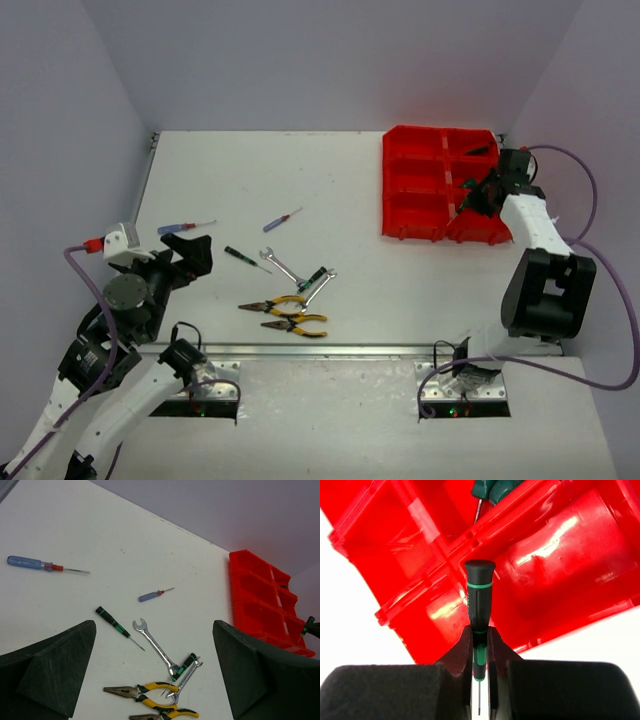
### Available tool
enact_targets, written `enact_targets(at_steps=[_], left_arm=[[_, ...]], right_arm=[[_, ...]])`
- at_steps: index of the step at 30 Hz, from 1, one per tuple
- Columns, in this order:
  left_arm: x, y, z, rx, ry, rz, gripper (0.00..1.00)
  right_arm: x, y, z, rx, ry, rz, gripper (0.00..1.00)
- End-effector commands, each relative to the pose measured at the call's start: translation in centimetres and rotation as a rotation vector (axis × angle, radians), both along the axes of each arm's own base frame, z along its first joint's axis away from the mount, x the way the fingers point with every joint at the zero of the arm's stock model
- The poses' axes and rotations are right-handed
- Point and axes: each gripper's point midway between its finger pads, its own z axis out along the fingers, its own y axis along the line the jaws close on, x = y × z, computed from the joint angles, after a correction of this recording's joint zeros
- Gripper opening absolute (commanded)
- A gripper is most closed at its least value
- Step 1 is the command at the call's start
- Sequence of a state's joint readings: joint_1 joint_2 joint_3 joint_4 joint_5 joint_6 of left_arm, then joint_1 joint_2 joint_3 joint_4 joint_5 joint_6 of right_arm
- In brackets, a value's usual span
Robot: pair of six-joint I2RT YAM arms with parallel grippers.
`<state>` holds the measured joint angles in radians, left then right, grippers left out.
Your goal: Sort the tools into containers
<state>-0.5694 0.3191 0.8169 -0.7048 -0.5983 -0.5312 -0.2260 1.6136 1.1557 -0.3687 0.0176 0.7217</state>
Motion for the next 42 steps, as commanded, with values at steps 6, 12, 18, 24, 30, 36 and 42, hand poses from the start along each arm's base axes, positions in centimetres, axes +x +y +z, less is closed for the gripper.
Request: enact_targets(at_steps=[6,12,18,24,30,36,42], left_arm=[[0.5,-0.8,0.6,-0.003,-0.025,-0.031,1.0],[0.4,-0.8,0.7,-0.005,-0.029,-0.033,1.0],[0.5,-0.8,0.6,-0.002,-0.025,-0.032,1.0],[0.4,-0.6,0.7,-0.006,-0.031,-0.025,1.0],[0.5,-0.7,0.5,0.001,-0.02,-0.024,1.0],[0.5,-0.6,0.5,0.002,-0.018,-0.021,1.0],[0.6,-0.5,0.4,0.003,-0.014,-0.013,1.0]], right_arm=[[-0.2,-2.8,3.0,-0.037,-0.127,-0.131,0.0],[-1.7,-4.6,2.8,-0.078,-0.116,-0.199,0.0],[-2.1,-4.4,2.5,-0.064,-0.114,-0.2,0.0],[-2.0,-4.2,2.1,-0.055,-0.106,-0.183,0.0],[-2.4,-4.4,1.8,-0.063,-0.102,-0.2,0.0],[-2.4,-4.4,1.4,-0.06,-0.096,-0.205,0.0],[-2.3,-4.3,0.8,-0.039,-0.108,-0.227,0.0]])
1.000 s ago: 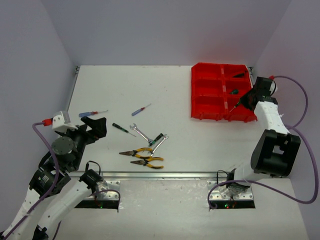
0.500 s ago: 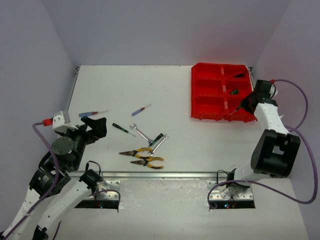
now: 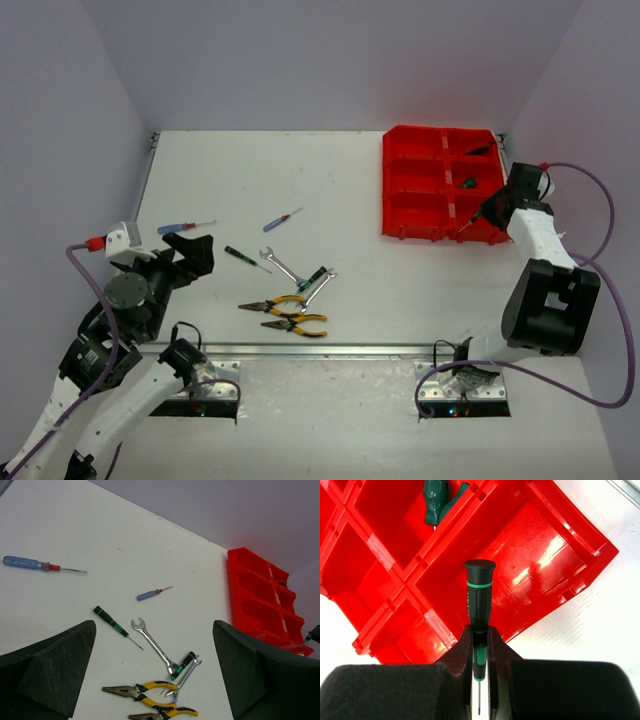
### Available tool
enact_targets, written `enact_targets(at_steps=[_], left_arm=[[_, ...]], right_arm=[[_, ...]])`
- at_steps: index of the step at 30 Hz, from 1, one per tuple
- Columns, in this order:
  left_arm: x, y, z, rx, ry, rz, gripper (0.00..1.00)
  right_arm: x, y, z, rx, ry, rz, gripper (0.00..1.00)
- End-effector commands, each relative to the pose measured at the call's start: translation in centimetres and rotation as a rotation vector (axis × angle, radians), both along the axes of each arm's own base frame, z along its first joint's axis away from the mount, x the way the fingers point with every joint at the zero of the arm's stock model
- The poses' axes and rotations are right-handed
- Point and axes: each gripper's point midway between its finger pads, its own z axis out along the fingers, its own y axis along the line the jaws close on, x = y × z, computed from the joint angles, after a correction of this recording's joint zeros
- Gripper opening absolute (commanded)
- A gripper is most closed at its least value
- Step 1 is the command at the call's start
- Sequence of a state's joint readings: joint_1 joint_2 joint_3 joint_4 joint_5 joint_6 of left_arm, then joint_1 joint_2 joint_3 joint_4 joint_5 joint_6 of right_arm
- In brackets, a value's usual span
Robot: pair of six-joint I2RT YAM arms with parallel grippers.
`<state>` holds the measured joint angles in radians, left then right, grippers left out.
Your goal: Sort the tools into containers
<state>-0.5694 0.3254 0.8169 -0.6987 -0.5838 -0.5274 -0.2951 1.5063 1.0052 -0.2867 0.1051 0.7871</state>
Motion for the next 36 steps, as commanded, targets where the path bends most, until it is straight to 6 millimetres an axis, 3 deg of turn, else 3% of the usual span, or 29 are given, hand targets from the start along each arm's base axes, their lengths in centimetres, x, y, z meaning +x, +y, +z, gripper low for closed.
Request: enact_targets(at_steps=[1,7,18,22,24,26,29,30,32,36], left_arm=[[0.4,-0.2,0.4,0.001,-0.017,0.002,1.0],[0.5,-0.2,0.4,-0.002,-0.019,0.001,1.0],[0.5,-0.4,0.4,0.0,-0.015,-0.007,1.0],[0.5,-0.3,0.4,-0.002,-0.019,-0.004,1.0],[0.4,-0.3,0.5,-0.004,-0.022,-0.004,1.0],[0.4,-0.3,0.6,-0.005,-0.025,-0.007,1.0],[0.4,-0.4,0.6,-0.007,-0.029,-0.012,1.0],[0.4,-0.4,0.6,-0.006,-0.029,-0.015,1.0],[0.5,-0.6,0.5,-0.001,-0.023,-0.021,1.0],[0.5,-0.6,0.6,-0.001,-0.024,-0.022,1.0]], right_arm=[[0.7,-0.9,1.3,-0.017,-0.073,-0.053,0.0],[1.3,-1.5,1.2,-0.031,-0.071,-0.069,0.0],[4.7,-3.2,0.5,-0.05,-0.053,-0.081,0.06],[6.0,-3.8,0.1,-0.064,-0.039,-0.078,0.21],[6.0,-3.8,-0.7,-0.055,-0.009,-0.075,0.41],[5.8,-3.4,-1.2,-0.035,0.012,-0.058,0.47],[6.1,-2.4,-0.8,-0.003,-0.014,-0.013,0.73],[6.2,-2.1,-0.4,0.005,-0.031,0.001,0.85],[6.4,-1.2,1.0,0.024,-0.073,0.033,0.96],[7.3,2.1,5.2,-0.002,-0.192,0.175,0.99]])
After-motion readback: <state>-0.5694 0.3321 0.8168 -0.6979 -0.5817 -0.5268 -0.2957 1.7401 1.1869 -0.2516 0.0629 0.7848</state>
